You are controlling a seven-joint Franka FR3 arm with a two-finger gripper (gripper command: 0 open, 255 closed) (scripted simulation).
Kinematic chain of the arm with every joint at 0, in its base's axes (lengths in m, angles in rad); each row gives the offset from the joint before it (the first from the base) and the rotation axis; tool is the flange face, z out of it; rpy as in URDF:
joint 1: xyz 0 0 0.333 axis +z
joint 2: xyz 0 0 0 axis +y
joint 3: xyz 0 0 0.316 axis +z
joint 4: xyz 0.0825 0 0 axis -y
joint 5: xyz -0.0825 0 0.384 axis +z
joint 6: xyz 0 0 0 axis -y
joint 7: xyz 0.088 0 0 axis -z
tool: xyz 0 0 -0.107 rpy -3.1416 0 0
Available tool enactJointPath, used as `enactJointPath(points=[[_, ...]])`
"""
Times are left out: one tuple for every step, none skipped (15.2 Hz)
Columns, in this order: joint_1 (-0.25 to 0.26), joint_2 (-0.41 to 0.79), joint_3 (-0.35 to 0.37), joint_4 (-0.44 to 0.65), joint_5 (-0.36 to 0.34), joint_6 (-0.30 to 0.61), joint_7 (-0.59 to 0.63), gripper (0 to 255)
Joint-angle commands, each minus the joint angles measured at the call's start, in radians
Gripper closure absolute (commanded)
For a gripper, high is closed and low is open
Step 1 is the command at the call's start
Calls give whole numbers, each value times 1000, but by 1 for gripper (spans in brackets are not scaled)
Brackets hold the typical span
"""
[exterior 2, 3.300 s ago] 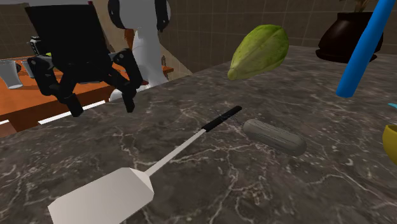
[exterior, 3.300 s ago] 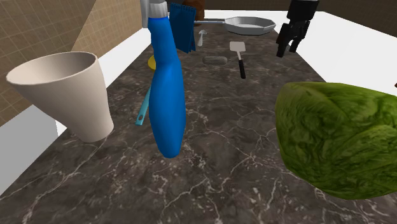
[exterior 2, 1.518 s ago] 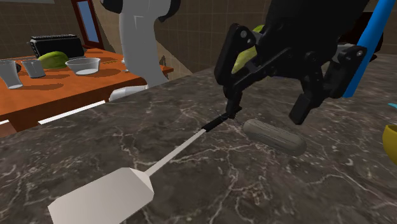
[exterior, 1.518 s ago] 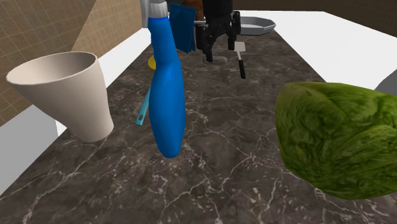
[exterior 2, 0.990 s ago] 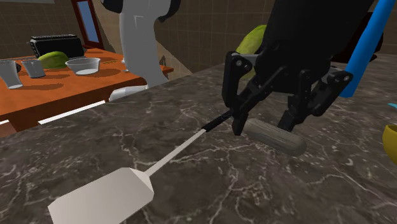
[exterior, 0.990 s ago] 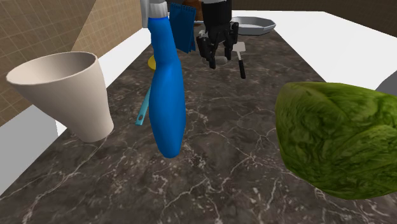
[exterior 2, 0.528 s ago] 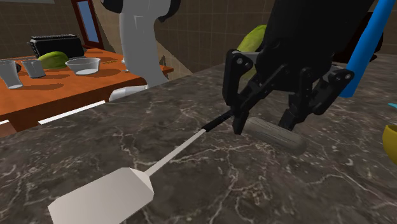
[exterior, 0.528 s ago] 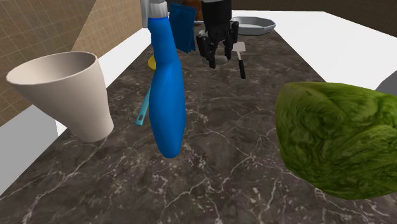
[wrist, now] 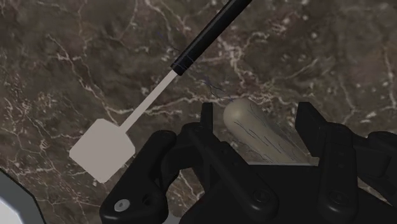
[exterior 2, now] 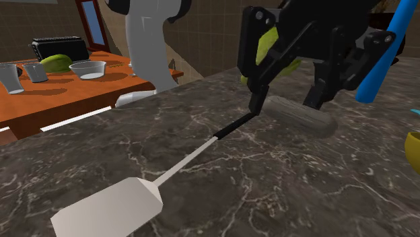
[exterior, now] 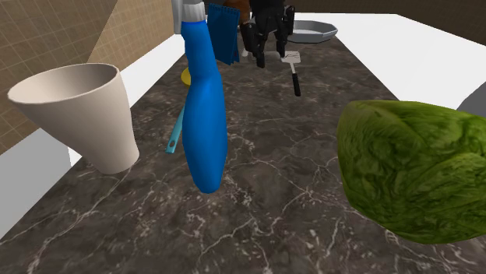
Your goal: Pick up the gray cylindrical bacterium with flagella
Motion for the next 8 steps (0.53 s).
enactJointPath(points=[[1, 11, 3, 38, -4, -29, 3, 255], [1, 18, 4, 60, -7, -44, 4, 255], [1, 26, 6, 82, -9, -59, 6, 255], [2, 34, 8, 105, -13, -75, 7, 255], [2, 42, 10, 128, -16, -91, 9, 255], [3, 51, 12, 152, -19, -107, 11, 255], [3, 52, 12, 155, -20, -109, 11, 255], [3, 52, 12, 155, -20, -109, 11, 255]])
